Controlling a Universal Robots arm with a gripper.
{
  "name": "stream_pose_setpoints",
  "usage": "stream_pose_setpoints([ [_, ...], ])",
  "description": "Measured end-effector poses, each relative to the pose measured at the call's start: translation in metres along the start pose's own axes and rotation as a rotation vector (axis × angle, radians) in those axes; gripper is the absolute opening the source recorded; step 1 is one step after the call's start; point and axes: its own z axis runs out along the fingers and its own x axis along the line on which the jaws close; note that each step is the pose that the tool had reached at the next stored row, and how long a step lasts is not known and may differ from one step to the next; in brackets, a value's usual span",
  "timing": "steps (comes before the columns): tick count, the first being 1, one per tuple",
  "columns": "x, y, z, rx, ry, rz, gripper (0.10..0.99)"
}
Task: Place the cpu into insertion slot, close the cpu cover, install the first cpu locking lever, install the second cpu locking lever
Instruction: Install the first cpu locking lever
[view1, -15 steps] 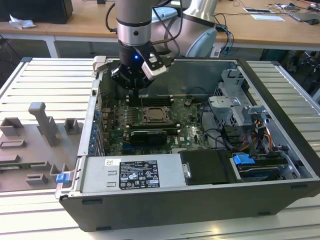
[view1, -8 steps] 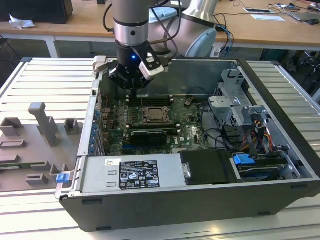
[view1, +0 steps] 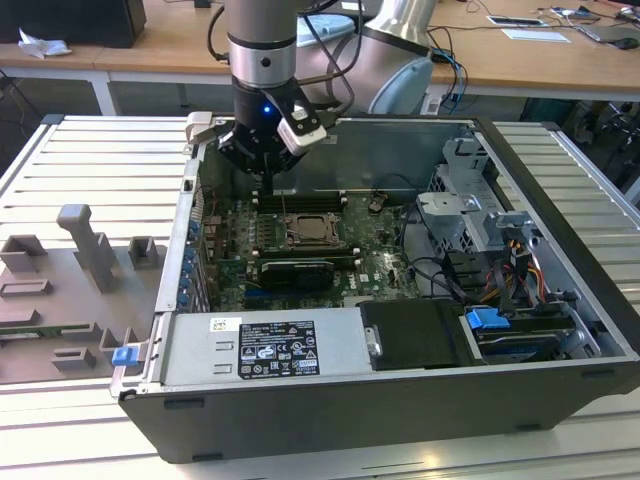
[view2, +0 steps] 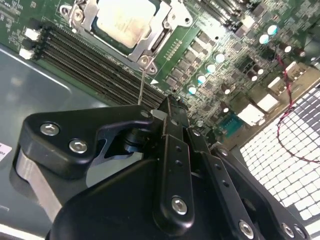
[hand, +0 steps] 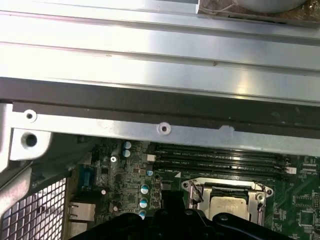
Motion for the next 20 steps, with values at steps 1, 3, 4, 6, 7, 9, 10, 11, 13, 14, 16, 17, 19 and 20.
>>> stream_pose_setpoints([
  [1,-0.0013,-0.0001,0.0002,0.0,0.0,0.0,0.106],
  [3,-0.0044,-0.0002,0.0008,0.0,-0.0001,0.001,0.106],
  [4,-0.0056,-0.0003,0.0011,0.0,-0.0001,0.001,0.106],
  [6,-0.0081,-0.0005,0.0017,0.0,0.0,0.001,0.106],
  [7,-0.0096,-0.0006,0.002,0.0,0.0,0.001,0.106],
  [9,-0.0121,-0.0008,0.0027,0.0,-0.0001,0.002,0.106],
  [10,-0.0132,-0.0009,0.003,0.0,-0.0001,0.003,0.106],
  [11,-0.0143,-0.001,0.0033,0.0,-0.0001,0.003,0.106],
  [13,-0.0172,-0.0013,0.0039,0.0,-0.0001,0.004,0.106],
  [14,-0.0185,-0.0014,0.0042,0.0,-0.0002,0.004,0.106],
  [16,-0.0215,-0.0017,0.0047,0.0,-0.0001,0.005,0.106],
  [17,-0.0227,-0.0018,0.0048,0.0,-0.0001,0.005,0.106],
  [19,-0.0248,-0.002,0.0051,0.0,-0.0001,0.005,0.106],
  [20,-0.0259,-0.0021,0.0053,0.0,-0.0001,0.006,0.106],
])
